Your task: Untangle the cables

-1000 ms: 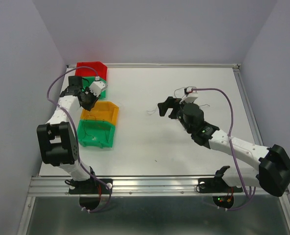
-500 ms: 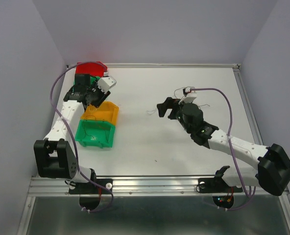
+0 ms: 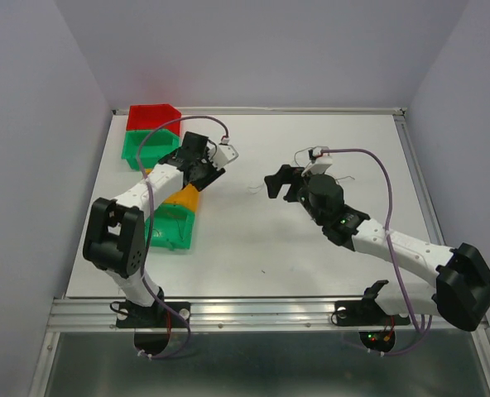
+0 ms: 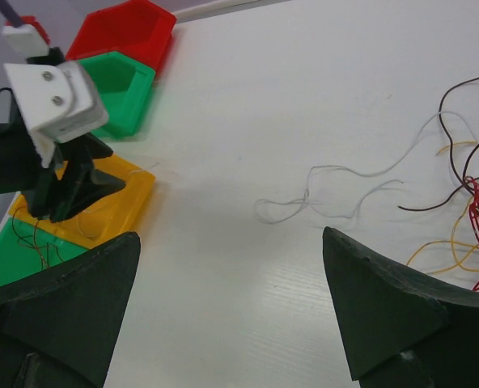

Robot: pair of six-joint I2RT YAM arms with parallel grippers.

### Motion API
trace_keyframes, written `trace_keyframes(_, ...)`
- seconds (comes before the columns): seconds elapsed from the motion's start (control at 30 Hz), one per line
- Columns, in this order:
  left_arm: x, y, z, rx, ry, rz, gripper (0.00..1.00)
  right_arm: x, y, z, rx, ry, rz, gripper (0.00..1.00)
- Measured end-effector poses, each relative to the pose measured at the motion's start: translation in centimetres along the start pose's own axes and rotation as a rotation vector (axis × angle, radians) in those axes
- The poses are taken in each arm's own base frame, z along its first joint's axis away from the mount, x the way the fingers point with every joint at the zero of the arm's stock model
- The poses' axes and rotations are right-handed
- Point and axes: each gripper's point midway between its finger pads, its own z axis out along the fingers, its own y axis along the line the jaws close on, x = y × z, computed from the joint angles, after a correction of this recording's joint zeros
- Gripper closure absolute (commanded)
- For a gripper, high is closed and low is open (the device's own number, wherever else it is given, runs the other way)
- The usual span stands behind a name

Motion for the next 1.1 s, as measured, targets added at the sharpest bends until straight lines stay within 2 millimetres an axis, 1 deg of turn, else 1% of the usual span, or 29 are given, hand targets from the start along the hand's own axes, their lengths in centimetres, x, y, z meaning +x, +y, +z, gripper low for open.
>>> trace_keyframes(0.1,0.8,-0.9,2.5,-0.001,0.065,0.014,0.44,-0.3,0.1,-0.1,-0.003,-0.006,0.000,0.01)
trace_keyframes(0.23,1.7,-1.4,4.5,-0.018,0.126,0.021,0.46,-0.9,0.3,-0.4,-0.012,-0.022,0.007,0.01)
trace_keyframes(0.3,2.0,-1.1,5.0,-0.041,0.144,0.017,0.53,-1.2,0.4,-0.6,-0.016,-0.030,0.010,0.02)
trace_keyframes(0.33,2.1,-0.9,5.2,-0.052,0.152,0.013,0.61,-1.4,0.5,-0.7,-0.018,-0.033,0.011,0.02)
trace_keyframes(0.4,2.1,-0.5,5.5,-0.072,0.153,0.003,0.65,-1.5,0.5,-0.7,-0.020,-0.036,0.013,0.01)
trace_keyframes(0.43,2.0,-0.3,5.6,-0.082,0.154,0.000,0.70,-1.6,0.5,-0.7,-0.021,-0.038,0.014,0.01)
trace_keyframes(0.47,2.0,-0.1,5.7,-0.090,0.153,-0.005,0.83,-1.6,0.6,-0.7,-0.021,-0.039,0.014,0.02)
trace_keyframes(0.53,1.9,0.1,5.7,-0.104,0.151,-0.010,0.93,-1.6,0.6,-0.7,-0.022,-0.040,0.014,0.02)
trace_keyframes(0.6,1.8,0.4,5.8,-0.116,0.149,-0.015,1.00,-1.6,0.6,-0.7,-0.022,-0.040,0.014,0.01)
trace_keyframes(0.77,1.5,0.5,5.9,-0.122,0.136,-0.022,1.00,-1.6,0.6,-0.7,-0.022,-0.040,0.014,0.01)
trace_keyframes(0.83,1.2,0.3,5.6,-0.111,0.109,-0.032,1.00,-1.6,0.6,-0.7,-0.022,-0.040,0.014,0.01)
trace_keyframes(0.93,0.9,-0.2,4.2,-0.090,0.058,-0.054,1.00,-1.6,0.6,-0.7,-0.022,-0.040,0.014,0.02)
trace_keyframes(1.03,0.2,-0.2,1.8,-0.086,-0.022,-0.081,1.00,-1.6,0.6,-0.7,-0.022,-0.040,0.014,0.01)
trace_keyframes(1.1,-0.3,0.7,-0.1,-0.108,-0.081,-0.105,1.00,-1.6,0.6,-0.7,-0.022,-0.040,0.014,0.01)
